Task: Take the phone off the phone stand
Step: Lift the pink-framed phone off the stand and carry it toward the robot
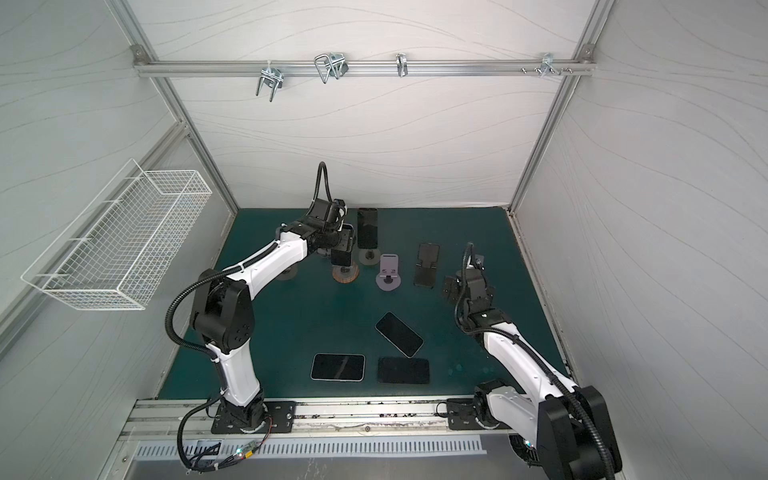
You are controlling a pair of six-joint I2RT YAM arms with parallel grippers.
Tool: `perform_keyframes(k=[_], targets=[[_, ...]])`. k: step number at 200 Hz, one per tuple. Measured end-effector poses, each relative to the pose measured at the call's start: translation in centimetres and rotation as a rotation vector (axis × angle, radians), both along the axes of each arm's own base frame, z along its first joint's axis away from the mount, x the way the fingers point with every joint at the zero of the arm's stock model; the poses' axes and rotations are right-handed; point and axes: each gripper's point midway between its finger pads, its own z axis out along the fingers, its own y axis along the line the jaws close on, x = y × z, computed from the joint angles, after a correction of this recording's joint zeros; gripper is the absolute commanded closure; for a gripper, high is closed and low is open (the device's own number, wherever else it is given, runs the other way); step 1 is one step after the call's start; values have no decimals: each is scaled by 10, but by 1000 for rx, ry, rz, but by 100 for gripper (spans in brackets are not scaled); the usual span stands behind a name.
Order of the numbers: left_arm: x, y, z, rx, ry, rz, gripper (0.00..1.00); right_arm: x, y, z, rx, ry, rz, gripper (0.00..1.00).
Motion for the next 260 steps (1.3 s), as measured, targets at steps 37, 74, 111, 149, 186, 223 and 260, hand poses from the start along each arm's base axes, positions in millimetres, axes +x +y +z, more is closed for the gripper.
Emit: perform_keyframes(k=[37, 74, 111, 149, 186, 223, 260], targets=[[-9, -1, 21, -25, -19, -18, 32, 0, 0, 0, 0, 1, -1, 1], [-24, 0, 51, -47, -50, -53, 32, 0, -1, 0, 1, 1, -3, 1], [-55, 0, 54, -41, -29, -138, 31, 0, -1, 0, 6, 0, -10, 1], [-98, 4, 34, -14, 56, -237, 31, 0, -2, -1, 8, 1, -13, 1], [-138, 2, 15, -25, 137, -364, 32, 0, -2, -2, 10, 4, -15, 1], [-172, -3, -15, -28, 232, -501, 33, 0, -2, -2, 10, 4, -15, 1], [-197, -8, -33, 1, 283, -607, 33, 0, -2, -2, 10, 5, -15, 1]])
